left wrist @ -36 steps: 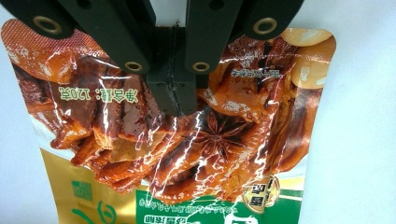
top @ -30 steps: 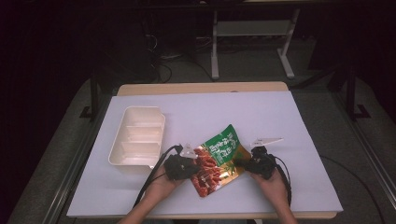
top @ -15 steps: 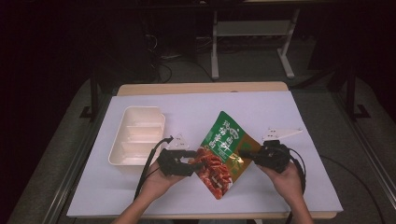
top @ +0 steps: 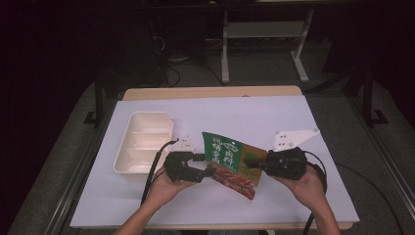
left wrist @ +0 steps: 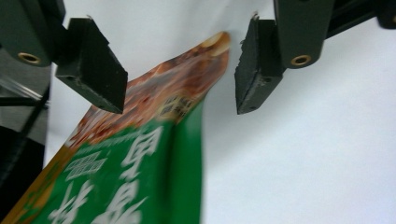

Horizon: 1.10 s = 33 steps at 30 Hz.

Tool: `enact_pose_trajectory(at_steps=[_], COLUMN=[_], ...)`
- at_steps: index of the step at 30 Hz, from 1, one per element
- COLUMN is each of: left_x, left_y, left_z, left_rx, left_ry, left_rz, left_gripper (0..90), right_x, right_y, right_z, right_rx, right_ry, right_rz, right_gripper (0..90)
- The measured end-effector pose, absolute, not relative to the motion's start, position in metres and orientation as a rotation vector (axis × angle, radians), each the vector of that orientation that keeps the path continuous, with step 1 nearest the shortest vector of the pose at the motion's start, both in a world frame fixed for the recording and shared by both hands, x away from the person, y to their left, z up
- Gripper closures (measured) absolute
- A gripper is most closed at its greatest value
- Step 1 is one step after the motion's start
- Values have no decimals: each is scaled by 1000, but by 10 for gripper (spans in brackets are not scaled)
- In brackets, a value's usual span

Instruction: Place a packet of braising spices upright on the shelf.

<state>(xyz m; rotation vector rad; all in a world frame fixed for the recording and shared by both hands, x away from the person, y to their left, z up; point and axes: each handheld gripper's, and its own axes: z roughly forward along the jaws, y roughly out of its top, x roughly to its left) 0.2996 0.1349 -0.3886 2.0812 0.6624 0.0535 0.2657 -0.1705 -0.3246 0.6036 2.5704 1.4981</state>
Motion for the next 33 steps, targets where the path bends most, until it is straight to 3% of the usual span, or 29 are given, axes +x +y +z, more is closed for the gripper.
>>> enact_pose_trajectory(at_steps=[3, 4, 5, 9, 15, 23, 33], left_x=[301, 301, 301, 305, 304, 304, 305], left_y=[134, 134, 135, 140, 140, 139, 138], left_z=[-390, -390, -389, -389, -389, -390, -392], left_rx=[2084, 2086, 2092, 2087, 2099, 2109, 2123], left_ry=[660, 660, 659, 648, 639, 639, 645], left_rz=[35, 46, 58, 30, 31, 18, 28], left_gripper=[419, 508, 508, 668, 805, 810, 787], right_x=[268, 270, 270, 270, 271, 275, 274], right_y=[-171, -173, -173, -179, -183, -182, -179], right_z=[-328, -331, -331, -337, -348, -372, -380], right_rx=[608, 625, 625, 649, 709, 818, 848], right_ry=[2563, 2539, 2539, 2500, 2428, 2386, 2356], right_rz=[1520, 1556, 1556, 1605, 1665, 1659, 1687], right_gripper=[899, 898, 898, 892, 855, 825, 885])
